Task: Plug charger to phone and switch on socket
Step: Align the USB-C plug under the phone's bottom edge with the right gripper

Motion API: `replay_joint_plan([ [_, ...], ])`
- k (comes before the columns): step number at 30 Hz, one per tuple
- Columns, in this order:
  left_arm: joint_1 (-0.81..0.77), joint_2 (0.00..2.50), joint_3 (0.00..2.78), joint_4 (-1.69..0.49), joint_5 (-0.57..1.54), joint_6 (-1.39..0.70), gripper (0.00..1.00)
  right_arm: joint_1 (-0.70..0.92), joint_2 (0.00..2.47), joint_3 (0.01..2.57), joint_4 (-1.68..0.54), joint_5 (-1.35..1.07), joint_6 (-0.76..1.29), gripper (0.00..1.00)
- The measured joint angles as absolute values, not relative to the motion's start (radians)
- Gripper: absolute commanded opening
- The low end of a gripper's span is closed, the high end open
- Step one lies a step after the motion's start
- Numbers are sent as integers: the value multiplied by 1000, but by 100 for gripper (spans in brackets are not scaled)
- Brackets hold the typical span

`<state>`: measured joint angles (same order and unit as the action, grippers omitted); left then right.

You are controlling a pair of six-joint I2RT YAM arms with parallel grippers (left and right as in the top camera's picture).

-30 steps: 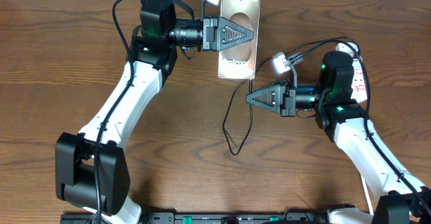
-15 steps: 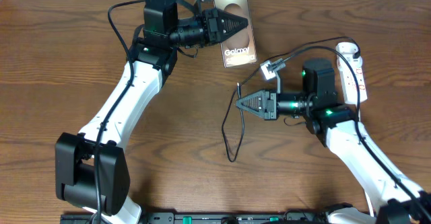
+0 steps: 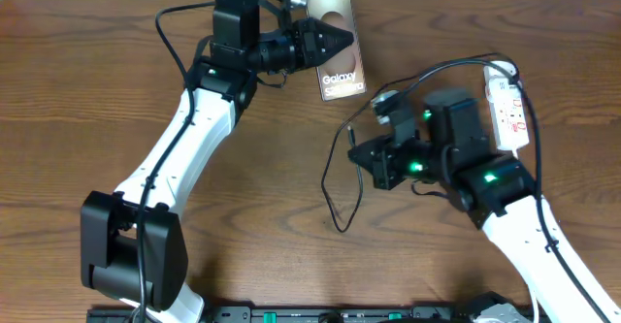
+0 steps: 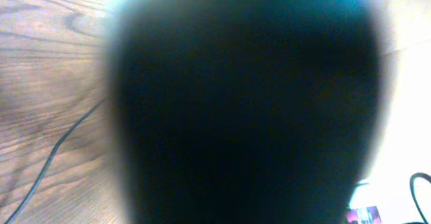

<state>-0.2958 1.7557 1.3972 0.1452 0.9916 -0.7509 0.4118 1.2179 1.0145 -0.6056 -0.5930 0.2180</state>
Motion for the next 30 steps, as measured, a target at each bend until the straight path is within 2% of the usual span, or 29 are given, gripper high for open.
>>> replay_joint_plan([
  [8, -353, 1756, 1397, 127, 992, -700, 7, 448, 1218, 1016, -604, -436, 237, 1],
  [23, -365, 1756, 1397, 52, 970, -646, 7, 448, 1218, 1016, -577, -372, 245, 1],
  [30, -365, 1756, 1397, 52, 939, -709, 7, 448, 1227, 1016, -571, -366, 245, 1],
])
